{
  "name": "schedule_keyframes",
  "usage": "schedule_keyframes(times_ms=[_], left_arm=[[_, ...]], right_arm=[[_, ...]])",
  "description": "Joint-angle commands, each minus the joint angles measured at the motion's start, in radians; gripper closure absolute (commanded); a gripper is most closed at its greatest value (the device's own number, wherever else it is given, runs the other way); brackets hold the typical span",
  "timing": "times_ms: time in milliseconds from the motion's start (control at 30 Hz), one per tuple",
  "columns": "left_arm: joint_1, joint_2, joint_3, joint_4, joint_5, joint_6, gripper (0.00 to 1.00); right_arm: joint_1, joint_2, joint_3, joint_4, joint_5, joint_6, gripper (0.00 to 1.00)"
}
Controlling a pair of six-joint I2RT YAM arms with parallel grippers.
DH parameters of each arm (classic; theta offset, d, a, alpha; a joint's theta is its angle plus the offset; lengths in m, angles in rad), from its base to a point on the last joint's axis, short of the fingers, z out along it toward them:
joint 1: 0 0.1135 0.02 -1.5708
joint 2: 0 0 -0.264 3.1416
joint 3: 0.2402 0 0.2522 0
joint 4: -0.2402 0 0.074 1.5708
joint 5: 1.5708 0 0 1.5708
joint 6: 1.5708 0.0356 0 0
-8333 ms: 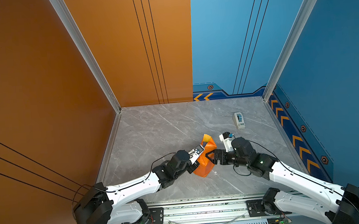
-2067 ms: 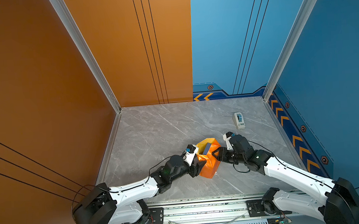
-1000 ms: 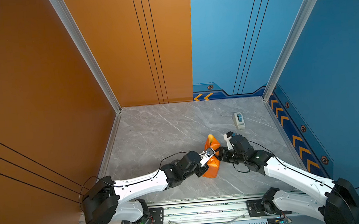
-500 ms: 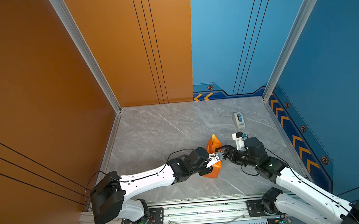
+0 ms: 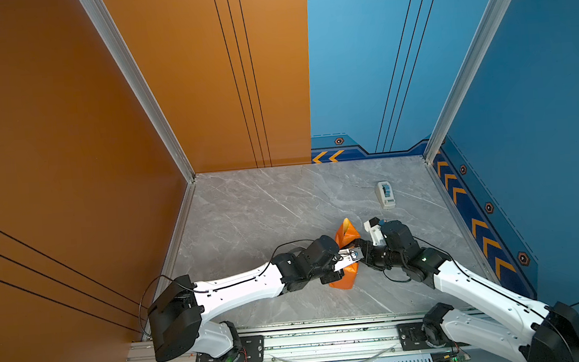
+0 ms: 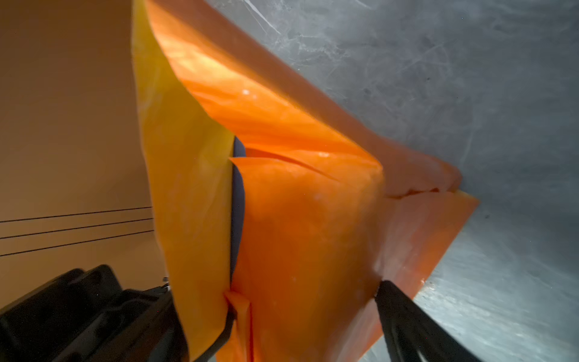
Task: Wrap a gift box in wrapping paper
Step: Fold the seventh fold of the wrapping paper on the gift box.
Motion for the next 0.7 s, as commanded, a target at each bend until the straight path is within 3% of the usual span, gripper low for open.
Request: schedule_keyframes(times_ms=[0,67,200,367,567,667], left_arm=[[-0.001,0.045,-0.007,-0.146,0.065,0.034,0.89],[-0.003,0.048,0.001,-0.15,0.064,0.039,0.84],[0.004,0.013,0.004,-0.131,0.065,0.014,0.6],[0.073,-0.103,-0.038,-0.061,0.164,-0.112,0.34],[0.243,-0.231,-0.139,0.151,0.257,-0.327,0.26],[0.347,-0.202,-0.146,0.206,0.333,-0.445,0.24]], right_arm=[[0.012,0.047,0.063,-0.138,0.061,-0.072,0.06],[0.012,0.073,0.077,-0.179,0.093,-0.079,0.11],[0.007,0.12,0.073,-0.232,0.13,-0.091,0.34],[0.002,0.146,0.061,-0.238,0.13,-0.093,0.42],[-0.01,0.122,0.043,-0.215,0.105,-0.102,0.45],[-0.012,0.118,0.036,-0.19,0.087,-0.107,0.45]])
